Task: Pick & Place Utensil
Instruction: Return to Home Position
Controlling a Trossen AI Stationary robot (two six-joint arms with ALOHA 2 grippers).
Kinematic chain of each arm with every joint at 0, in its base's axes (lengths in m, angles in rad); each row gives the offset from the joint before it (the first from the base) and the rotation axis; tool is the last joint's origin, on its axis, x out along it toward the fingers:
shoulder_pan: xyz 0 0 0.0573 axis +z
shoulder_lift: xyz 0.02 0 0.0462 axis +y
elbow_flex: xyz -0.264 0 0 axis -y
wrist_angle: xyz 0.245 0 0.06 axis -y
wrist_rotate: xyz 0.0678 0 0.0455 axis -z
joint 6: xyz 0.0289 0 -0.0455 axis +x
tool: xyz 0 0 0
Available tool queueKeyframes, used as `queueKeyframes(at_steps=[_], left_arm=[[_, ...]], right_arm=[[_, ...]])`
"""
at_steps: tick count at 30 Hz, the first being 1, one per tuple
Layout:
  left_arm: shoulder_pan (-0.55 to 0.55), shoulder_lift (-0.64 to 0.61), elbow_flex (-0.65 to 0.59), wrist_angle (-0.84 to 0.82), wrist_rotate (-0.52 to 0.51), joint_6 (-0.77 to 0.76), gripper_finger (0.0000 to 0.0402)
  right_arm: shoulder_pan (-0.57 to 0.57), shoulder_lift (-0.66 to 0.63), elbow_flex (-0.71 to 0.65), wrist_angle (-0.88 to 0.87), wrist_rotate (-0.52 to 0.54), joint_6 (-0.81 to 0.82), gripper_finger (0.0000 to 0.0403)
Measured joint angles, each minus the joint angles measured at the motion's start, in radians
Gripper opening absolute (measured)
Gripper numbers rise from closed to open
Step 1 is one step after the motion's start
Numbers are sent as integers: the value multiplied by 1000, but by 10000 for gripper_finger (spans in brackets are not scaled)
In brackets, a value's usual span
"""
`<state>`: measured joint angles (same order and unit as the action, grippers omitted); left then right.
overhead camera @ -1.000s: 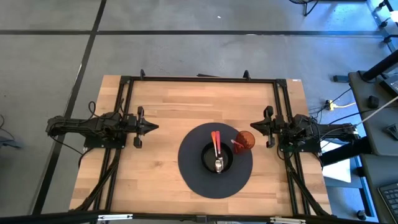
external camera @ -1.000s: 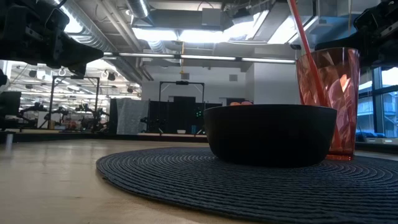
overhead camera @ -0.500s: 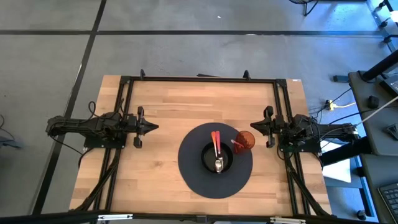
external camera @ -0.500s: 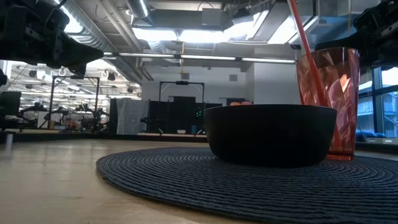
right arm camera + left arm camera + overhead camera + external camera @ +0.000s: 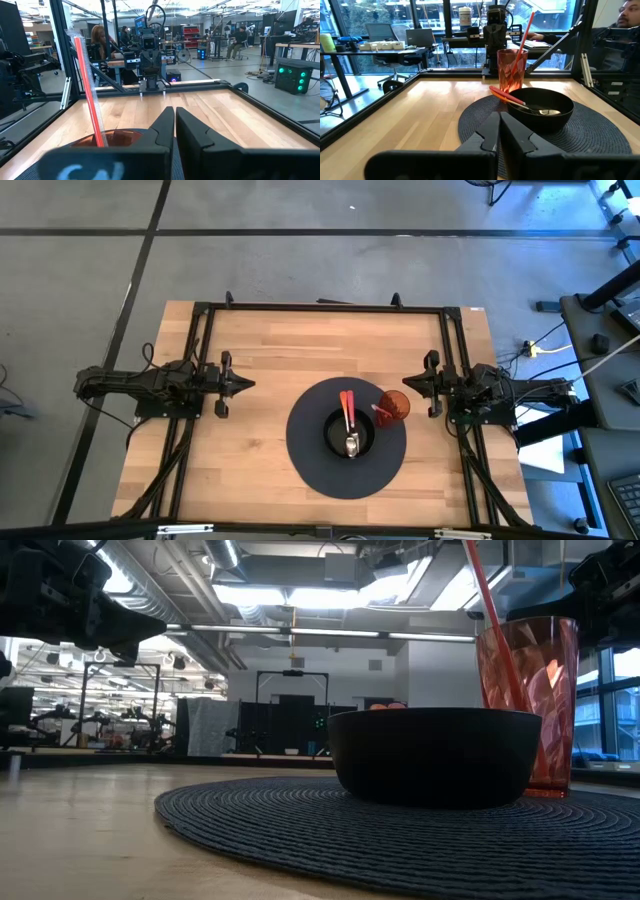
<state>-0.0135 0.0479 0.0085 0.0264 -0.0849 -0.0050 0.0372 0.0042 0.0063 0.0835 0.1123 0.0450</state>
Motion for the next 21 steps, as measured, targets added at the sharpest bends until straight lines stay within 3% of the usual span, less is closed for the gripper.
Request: queueKeyframes(at_steps=[21], left_arm=[[0,0,0,0,0,0,8]], right_arm=[[-2,0,0,0,0,0,19]])
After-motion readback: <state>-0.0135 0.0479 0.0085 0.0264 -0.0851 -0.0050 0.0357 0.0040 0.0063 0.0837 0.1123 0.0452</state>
